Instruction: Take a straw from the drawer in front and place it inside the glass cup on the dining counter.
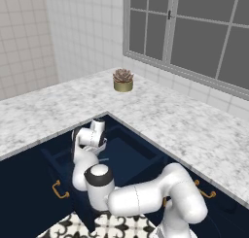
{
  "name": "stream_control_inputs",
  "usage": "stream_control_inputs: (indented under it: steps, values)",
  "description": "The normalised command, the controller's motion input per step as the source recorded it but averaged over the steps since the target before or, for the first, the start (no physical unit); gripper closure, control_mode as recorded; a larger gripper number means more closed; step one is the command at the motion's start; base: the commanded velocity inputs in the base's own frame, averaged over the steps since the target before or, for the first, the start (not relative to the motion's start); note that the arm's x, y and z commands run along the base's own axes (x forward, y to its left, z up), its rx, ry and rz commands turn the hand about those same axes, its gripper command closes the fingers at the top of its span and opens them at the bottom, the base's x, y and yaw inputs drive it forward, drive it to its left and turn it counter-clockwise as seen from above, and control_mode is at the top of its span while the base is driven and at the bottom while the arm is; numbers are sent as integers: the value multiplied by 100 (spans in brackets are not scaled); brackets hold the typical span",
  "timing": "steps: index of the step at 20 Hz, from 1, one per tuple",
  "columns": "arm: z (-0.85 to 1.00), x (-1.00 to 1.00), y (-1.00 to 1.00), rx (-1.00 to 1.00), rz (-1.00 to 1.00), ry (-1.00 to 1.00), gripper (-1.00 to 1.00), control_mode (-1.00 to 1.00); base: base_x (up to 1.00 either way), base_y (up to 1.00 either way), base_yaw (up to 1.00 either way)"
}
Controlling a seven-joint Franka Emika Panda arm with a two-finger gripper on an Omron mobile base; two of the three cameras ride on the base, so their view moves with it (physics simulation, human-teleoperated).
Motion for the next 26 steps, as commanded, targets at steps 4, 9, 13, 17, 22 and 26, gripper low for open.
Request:
stream_control_inputs:
  steps: [4, 9, 13, 17, 22, 26]
  values:
    - [-23, -6, 0, 0, 22, 0, -100, -100, 0, 0, 0]
    - [-24, -1, 0, 0, 22, 0, -100, -100, 0, 0, 0]
    - [-6, -39, 0, 0, 24, -1, -100, -100, 0, 0, 0]
    - [16, -30, 0, 1, 19, -1, -100, -100, 0, 0, 0]
    - [-2, -4, 0, 0, 17, 0, -100, -100, 0, 0, 0]
    - [-15, 0, 0, 0, 16, -2, -100, -100, 0, 0, 0]
